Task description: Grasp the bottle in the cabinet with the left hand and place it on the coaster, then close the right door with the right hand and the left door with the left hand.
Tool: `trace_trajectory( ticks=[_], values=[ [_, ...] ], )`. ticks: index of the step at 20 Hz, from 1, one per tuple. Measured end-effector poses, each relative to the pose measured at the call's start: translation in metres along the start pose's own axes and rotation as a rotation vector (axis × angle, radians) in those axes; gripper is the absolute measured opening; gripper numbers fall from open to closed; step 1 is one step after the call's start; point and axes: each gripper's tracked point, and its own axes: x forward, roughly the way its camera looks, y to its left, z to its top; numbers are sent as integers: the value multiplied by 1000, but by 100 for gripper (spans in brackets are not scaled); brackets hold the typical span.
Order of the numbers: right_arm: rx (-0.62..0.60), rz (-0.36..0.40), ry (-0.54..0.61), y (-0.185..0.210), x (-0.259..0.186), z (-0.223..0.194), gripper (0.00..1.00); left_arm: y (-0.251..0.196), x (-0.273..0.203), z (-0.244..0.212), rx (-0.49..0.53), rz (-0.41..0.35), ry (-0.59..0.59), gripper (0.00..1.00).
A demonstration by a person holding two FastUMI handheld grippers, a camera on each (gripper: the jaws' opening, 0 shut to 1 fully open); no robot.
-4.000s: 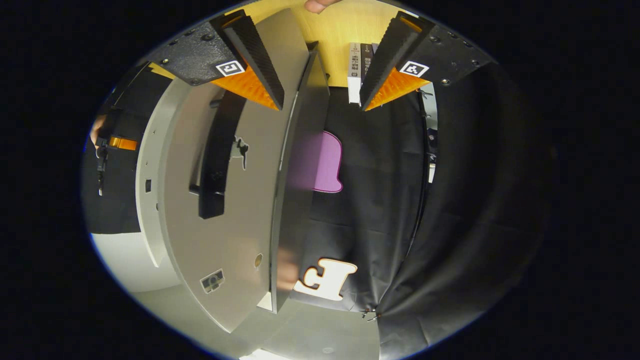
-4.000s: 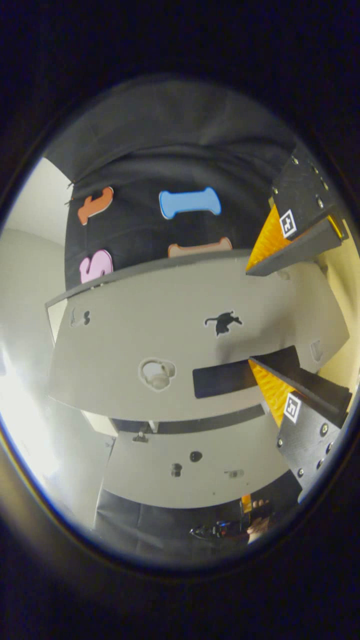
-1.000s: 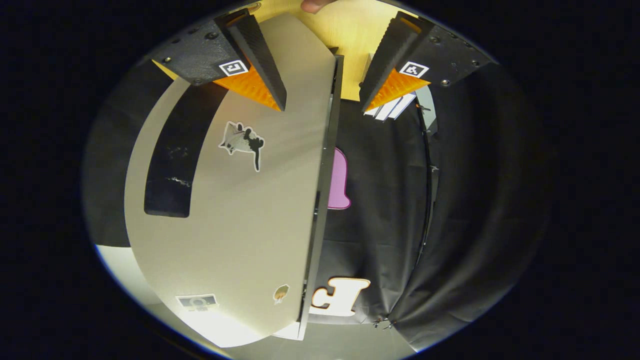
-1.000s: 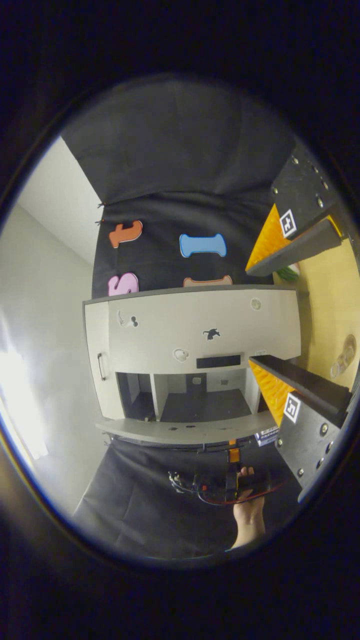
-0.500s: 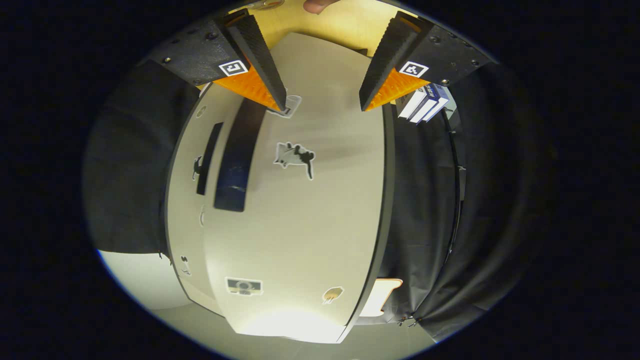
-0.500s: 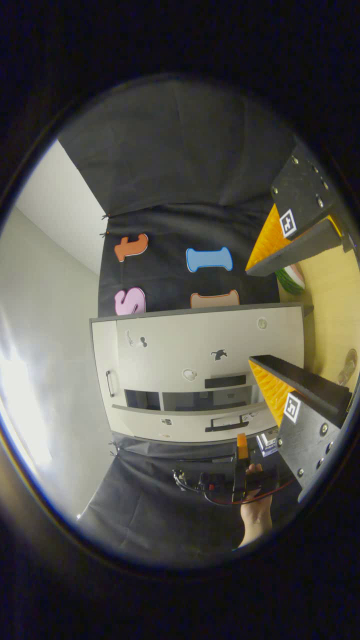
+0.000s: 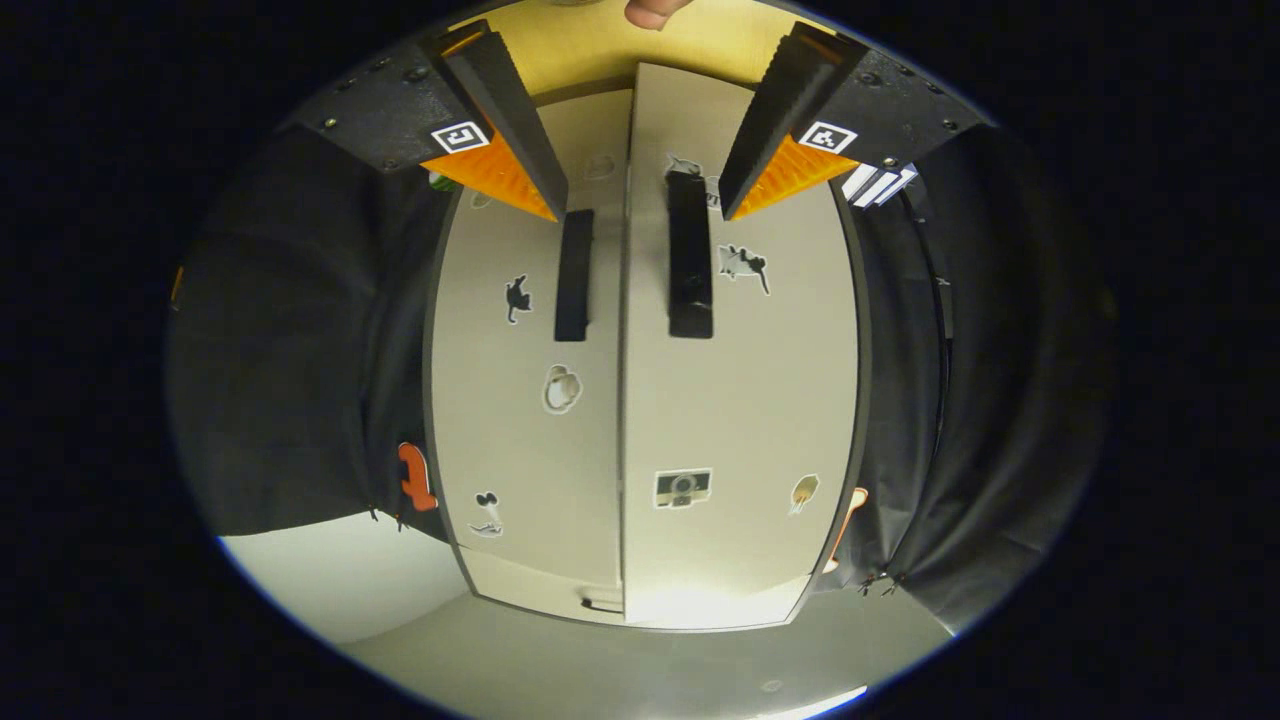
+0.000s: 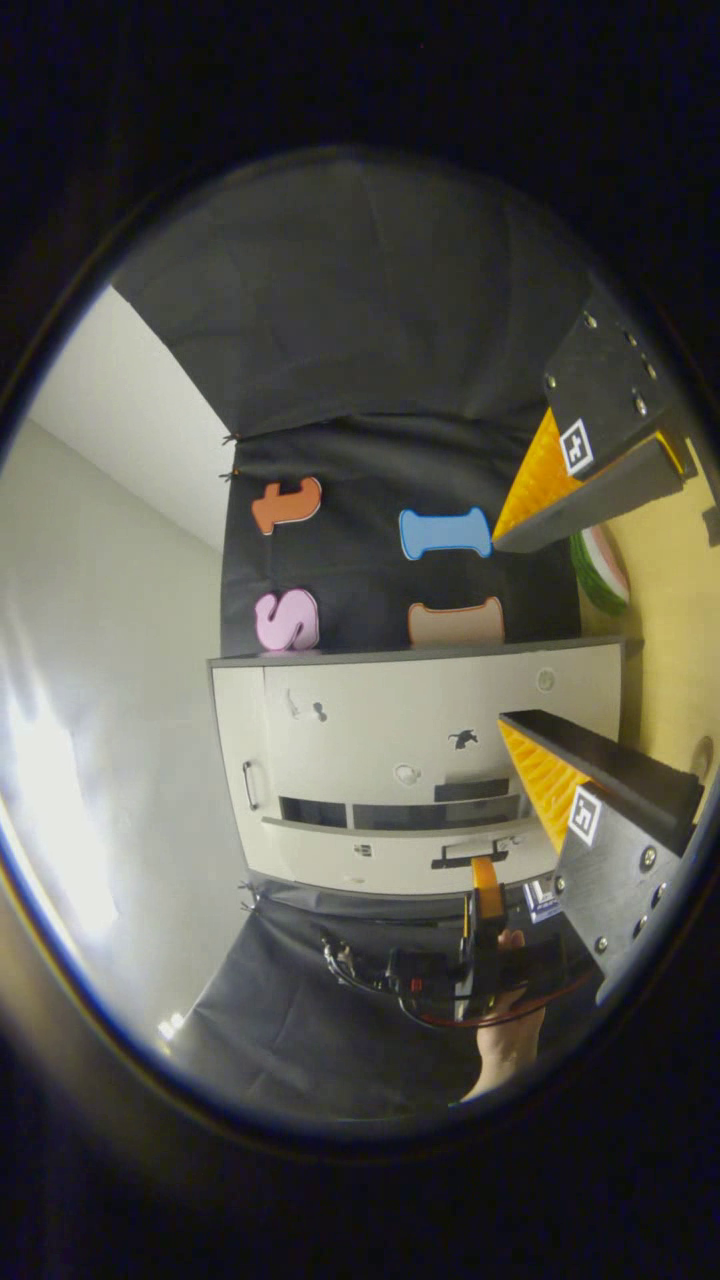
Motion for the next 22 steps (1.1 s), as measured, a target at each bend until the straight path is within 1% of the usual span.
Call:
trace_trajectory(
  ticks=[1, 4, 8, 9, 10, 13, 15, 18, 20, 22],
  values=[
    [5, 1, -1, -7, 0, 2, 97, -15, -1, 1, -15, -20, 4, 96],
    [32, -4, -17, -29, 1, 11, 96, -53, -1, 6, -40, -44, 23, 96],
    [61, 19, -45, -49, 2, 20, 96, -96, 3, 20, 19, -51, -5, 96],
    [55, 22, -48, -53, 1, 20, 96, -107, 0, 22, 23, -57, -16, 93],
    [46, 19, -51, -59, 2, 20, 97, -118, -2, 23, 22, -60, -24, 97],
    [19, 7, -48, -74, 8, 15, 97, -144, -8, 8, 8, -69, -7, 97],
    [17, -3, -26, -81, 13, 8, 96, -156, -11, -4, 21, -65, 0, 97],
    [22, -6, 3, -87, 22, 3, 97, -173, -10, -34, 19, -69, 54, 96],
    [17, 2, 12, -89, 26, 1, 97, -177, -6, -44, 14, -65, 78, 96],
    [13, 17, 19, -87, 31, 2, 97, -176, -2, -44, 8, -63, 70, 96]
  ],
)
